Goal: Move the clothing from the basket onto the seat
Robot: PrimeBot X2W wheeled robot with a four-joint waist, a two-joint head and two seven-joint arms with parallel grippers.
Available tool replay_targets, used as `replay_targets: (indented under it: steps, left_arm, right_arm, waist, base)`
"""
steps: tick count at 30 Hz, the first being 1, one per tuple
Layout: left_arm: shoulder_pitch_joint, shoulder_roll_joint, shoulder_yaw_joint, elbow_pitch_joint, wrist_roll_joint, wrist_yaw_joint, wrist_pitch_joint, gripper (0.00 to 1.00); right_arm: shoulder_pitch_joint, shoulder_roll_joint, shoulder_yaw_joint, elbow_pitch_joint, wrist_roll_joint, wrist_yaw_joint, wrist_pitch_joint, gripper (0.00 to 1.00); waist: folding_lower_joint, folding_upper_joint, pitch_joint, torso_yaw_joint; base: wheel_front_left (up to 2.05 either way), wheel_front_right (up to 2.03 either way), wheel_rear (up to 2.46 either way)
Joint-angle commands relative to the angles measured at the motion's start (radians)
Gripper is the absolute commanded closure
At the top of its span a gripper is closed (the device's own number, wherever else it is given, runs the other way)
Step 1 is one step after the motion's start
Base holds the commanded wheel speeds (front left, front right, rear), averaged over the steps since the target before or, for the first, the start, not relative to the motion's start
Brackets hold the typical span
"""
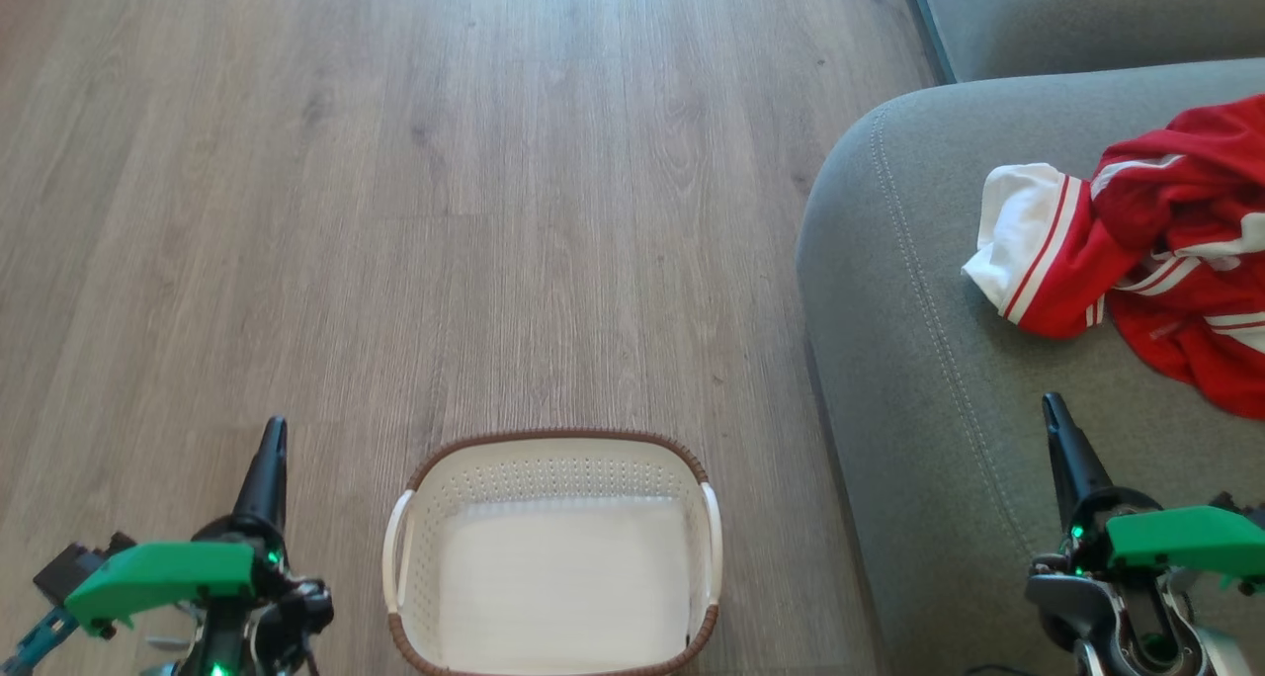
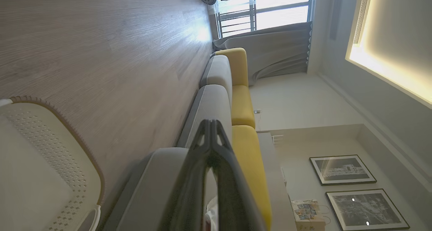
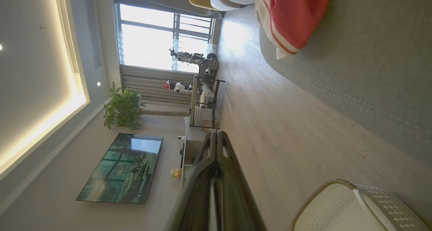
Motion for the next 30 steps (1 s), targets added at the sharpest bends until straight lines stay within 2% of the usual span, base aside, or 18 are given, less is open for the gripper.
replay_targets:
  steps: [1, 11, 30]
  left_arm:
    - [-0.055, 0.002, 0.044, -0.026, -0.029, -0.012, 0.01, 1.0]
    - [-0.069, -0.005, 0.065, -0.022, -0.132, -0.024, 0.038, 1.0]
    - [-0.069, -0.005, 0.065, -0.022, -0.132, -0.024, 0.038, 1.0]
  right_arm:
    - [-0.057, -0.003, 0.009, -0.029, 0.027, 0.0, 0.011, 1.0]
    - [-0.071, 0.01, -0.004, -0.017, 0.122, 0.0, 0.041, 1.0]
    - [-0.071, 0.013, -0.007, -0.017, 0.12, 0.0, 0.043, 1.0]
  waist:
    - [0.0, 0.0, 0.0, 0.0]
    - [0.0, 0.0, 0.0, 0.003]
    - [0.0, 0.0, 0.0, 0.003]
  base:
    - [0.0, 0.0, 0.0]
    - [0.0, 0.0, 0.0]
    - [0.0, 0.0, 0.0]
